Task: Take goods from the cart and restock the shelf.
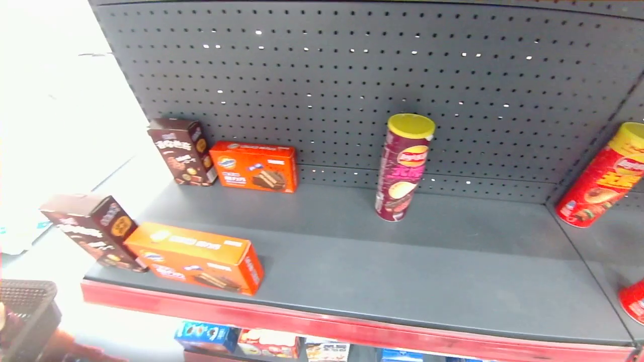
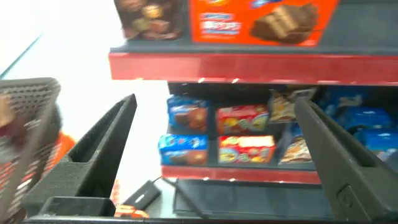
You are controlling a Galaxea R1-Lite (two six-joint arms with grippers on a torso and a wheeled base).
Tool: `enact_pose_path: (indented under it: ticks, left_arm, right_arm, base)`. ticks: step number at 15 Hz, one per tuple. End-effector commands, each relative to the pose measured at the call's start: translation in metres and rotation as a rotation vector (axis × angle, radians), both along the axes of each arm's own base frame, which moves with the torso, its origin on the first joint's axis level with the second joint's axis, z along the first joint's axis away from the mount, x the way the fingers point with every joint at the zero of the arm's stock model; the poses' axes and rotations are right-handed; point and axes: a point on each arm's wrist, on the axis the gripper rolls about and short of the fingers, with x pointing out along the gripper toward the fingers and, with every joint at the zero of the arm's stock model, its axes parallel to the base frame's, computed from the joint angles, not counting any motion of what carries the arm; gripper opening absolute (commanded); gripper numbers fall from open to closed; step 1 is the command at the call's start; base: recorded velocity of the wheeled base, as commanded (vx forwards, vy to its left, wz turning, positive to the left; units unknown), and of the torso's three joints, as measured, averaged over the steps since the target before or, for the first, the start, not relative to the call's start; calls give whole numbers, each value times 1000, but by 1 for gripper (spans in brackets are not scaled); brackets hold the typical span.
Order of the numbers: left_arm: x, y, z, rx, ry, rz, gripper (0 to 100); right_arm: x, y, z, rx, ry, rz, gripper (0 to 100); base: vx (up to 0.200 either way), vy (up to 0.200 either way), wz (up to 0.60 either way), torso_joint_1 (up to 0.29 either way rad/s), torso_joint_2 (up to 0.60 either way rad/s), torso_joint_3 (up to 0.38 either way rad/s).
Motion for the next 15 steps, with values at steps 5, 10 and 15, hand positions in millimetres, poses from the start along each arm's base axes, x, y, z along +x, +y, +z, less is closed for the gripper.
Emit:
enact_pose_path:
  ticks: [5,10,15]
  left_arm:
    - [0,0,0,-2,0,0,100]
    - [0,0,0,-2,0,0,100]
    - [0,0,0,1,0,-2,100]
  right_arm:
    - [0,0,0,-1,0,1,100]
    - [0,0,0,0,0,-4,100]
    - [0,0,0,0,0,-4,100]
  base:
    - [0,0,600,-1,2,1]
    - [0,0,240,3,2,1]
    - [0,0,0,0,0,0]
